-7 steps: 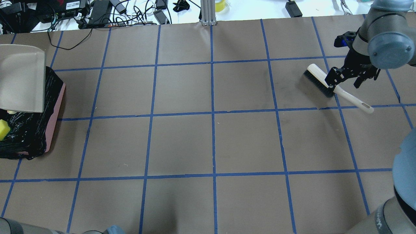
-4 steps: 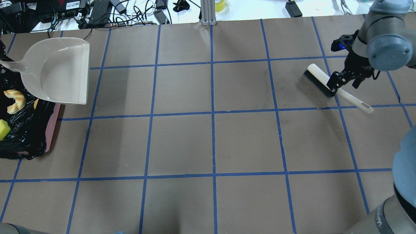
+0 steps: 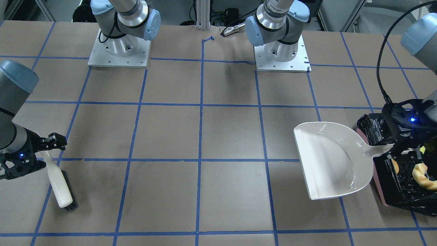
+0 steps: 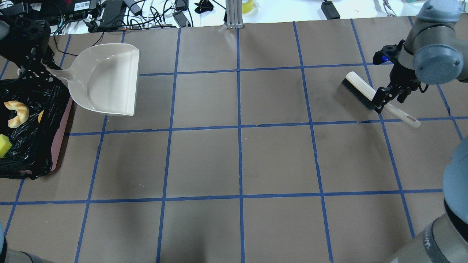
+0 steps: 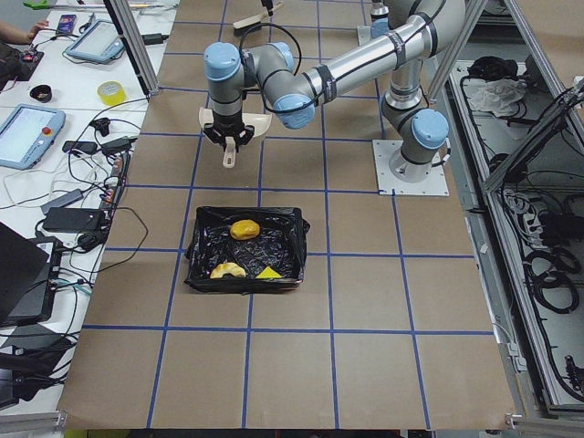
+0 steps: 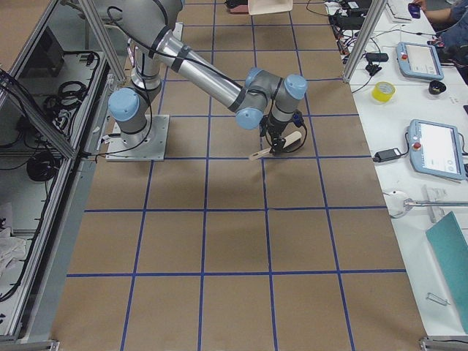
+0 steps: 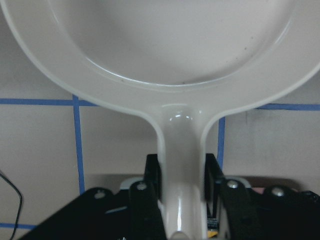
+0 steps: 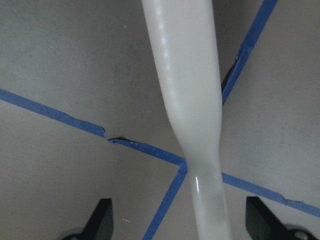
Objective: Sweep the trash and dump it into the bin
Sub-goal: 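Bring the empty dustpan back with the left gripper while the right lowers the brush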
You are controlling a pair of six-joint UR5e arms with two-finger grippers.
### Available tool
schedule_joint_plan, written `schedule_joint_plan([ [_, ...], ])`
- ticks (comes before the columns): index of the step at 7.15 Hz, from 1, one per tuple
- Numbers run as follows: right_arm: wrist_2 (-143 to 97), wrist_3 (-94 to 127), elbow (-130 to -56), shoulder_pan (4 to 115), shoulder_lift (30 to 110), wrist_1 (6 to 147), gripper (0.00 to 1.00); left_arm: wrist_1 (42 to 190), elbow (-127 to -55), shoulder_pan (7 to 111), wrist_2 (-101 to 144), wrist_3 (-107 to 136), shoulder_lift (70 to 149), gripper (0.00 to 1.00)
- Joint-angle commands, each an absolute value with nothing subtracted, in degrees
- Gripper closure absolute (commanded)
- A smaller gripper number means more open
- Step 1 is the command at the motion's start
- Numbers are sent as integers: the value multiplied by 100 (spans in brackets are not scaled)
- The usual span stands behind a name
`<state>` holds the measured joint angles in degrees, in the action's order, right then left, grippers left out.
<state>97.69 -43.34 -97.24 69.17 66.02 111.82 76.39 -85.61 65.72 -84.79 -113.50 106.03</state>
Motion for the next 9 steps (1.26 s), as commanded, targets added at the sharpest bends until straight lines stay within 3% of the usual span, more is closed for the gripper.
schedule_joint_plan([
  [1,10036,-4560,-10010,6706,6530,11574,12,7594,-8595,6898,-8420,-11320,10749,100],
  [2,10037,-4518,-10011,6697,6530,11566,43,7585,-8596,7073,-8429,-11286,10810,100],
  [4,10046,-4317,-10011,6697,6539,11531,86,7262,-8596,7232,-8429,-11294,11178,100],
  [5,10020,-4072,-10011,6697,6539,11453,94,7112,-8587,7399,-8455,-11285,11310,100],
  [9,9512,-2131,-9940,6706,6688,10918,100,6962,-8561,7479,-8420,-11285,11539,100],
])
